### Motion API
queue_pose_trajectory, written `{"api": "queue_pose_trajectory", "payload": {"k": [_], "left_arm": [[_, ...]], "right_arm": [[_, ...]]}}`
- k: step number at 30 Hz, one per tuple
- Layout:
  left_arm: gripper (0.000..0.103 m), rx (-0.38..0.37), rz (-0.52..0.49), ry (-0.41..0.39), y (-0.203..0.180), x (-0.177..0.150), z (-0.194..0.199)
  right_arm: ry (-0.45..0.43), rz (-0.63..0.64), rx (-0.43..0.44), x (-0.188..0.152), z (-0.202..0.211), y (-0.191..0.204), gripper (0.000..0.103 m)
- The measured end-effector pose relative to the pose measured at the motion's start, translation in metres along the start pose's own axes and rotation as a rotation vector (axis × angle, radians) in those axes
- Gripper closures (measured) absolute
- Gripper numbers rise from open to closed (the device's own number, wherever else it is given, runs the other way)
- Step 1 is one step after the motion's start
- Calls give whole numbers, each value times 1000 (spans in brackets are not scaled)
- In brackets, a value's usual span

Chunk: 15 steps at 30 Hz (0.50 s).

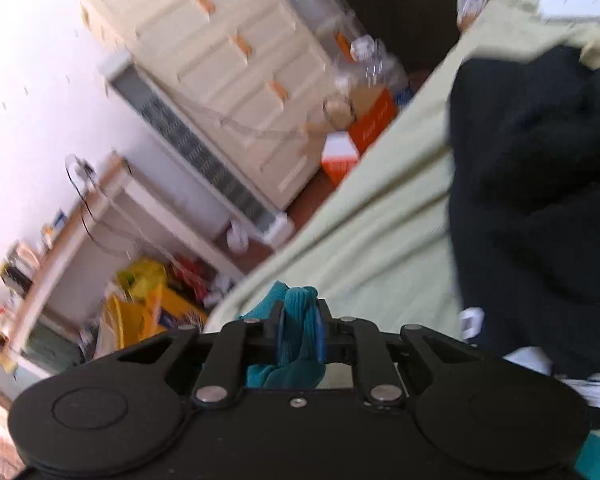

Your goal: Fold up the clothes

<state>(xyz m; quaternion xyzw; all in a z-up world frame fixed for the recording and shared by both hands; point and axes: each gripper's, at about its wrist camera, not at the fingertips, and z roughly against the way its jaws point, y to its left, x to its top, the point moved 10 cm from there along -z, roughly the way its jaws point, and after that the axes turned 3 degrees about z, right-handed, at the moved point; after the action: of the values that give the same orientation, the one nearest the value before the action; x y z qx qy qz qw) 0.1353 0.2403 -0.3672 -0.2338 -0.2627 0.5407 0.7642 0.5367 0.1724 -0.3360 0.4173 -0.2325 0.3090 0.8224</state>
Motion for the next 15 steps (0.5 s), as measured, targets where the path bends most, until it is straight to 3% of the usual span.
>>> {"api": "queue_pose_trajectory", "payload": {"k": [6, 10, 15], "left_arm": [[100, -91, -101, 59, -51, -25, -5], [100, -138, -143, 128, -70, -52, -20], [100, -145, -128, 201, -70, -76, -37]], "right_arm": [[-80, -57, -67, -10, 98, -43, 89], [-101, -145, -163, -49, 154, -88, 89], [-100, -237, -253, -96, 184, -123, 89]]}}
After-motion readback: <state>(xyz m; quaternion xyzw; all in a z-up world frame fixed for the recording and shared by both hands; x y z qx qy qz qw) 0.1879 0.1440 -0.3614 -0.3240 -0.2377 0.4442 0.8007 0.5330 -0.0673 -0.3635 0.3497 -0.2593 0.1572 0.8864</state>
